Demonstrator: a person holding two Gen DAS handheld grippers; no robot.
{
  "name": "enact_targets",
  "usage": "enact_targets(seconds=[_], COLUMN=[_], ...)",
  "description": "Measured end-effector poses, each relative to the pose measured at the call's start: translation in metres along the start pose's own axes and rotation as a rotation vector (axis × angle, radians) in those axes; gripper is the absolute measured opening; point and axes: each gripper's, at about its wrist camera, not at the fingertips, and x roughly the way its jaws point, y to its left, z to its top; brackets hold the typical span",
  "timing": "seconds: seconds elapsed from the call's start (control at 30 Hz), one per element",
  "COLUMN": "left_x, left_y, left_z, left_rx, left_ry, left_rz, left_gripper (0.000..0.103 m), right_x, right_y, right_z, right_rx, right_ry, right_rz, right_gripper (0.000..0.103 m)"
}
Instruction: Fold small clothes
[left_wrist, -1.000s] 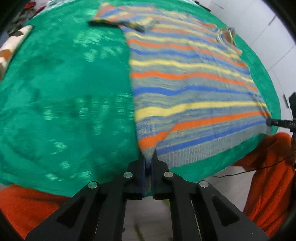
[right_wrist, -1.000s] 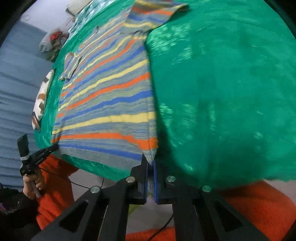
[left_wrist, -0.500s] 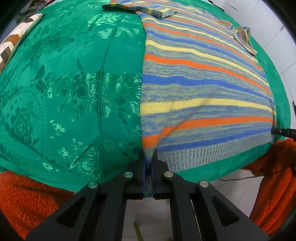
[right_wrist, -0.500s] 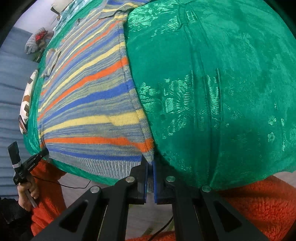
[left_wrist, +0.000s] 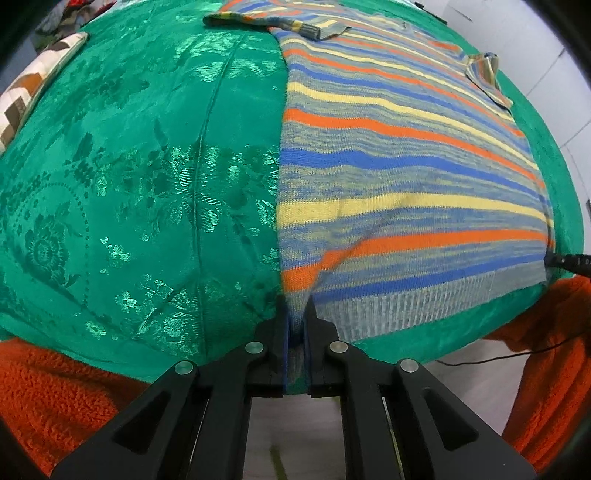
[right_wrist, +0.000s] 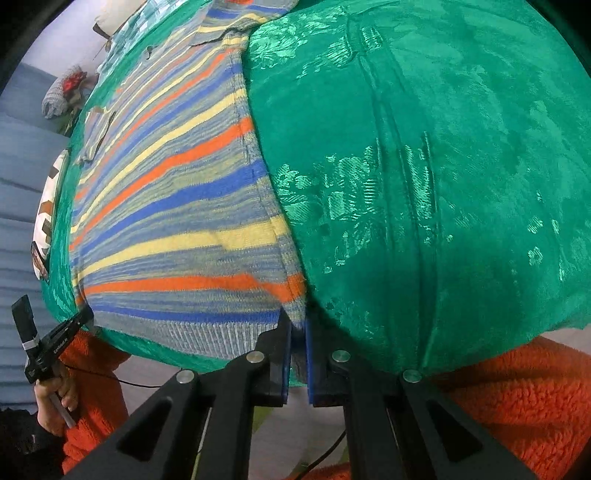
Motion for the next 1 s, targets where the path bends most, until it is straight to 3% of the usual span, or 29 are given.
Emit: enact_targets(seconds=[0.03,0.1,0.17,0.23,0.33,0.4,0.5,0.67,0.83,1.0], left_x=[0.0,-0.002,-0.004,-0.014,-0.035,-0.051,-0.068,-0.075,-0.069,-0.068], left_y=[0.0,0.0,0.002,0.004,0.01,0.015,0.021,0.027,0.023,0.013], left_z=[0.0,-0.001,-0.002,-0.006,-0.009,-0.011,-0.011,-0.014,-0.014,-0.015], left_rx=[-0.006,-0.022,-0.033,-0.049,-0.066,-0.085,-0.116,-0.13,-0.098,-0.054], left_ry=[0.003,0.019,0.031,0.013,-0.049,-0.112,-0.216,-0.307,-0.299,-0.304], left_rz=[0.001,-0.006,-0.005,0.027,0.036,0.059,0.108,0.162,0.189,0.213], left_gripper=[0.009,0.019,0.055,0.074,0.075,0.081,0.089,0.09,0.09,0.091], right_x=[0.0,-0.001,-0.003,-0.01,-0.035,-0.052,-0.076,-0.093,-0.097,-0.094], right_y=[-0.001,-0.002,-0.002,-0.002,0.002,0.003,0.01,0.018,0.03,0.037], right_z=[-0.001,-0.003,-0.007,-0.013,-0.022,-0.027,-0.035,-0.042,-0.044,-0.04], right_rx=[0.007,0.023,0.035,0.045,0.038,0.037,0.028,0.019,-0.02,-0.046], right_ry=[0.0,0.004,0.01,0.002,-0.094,-0.169,-0.338,-0.489,-0.54,-0.517], right_rz=[0.004,-0.003,-0.022,-0.061,-0.14,-0.169,-0.244,-0.3,-0.317,-0.285], right_gripper=[0.011,0.019,0.031,0.044,0.055,0.063,0.064,0.065,0.065,0.065])
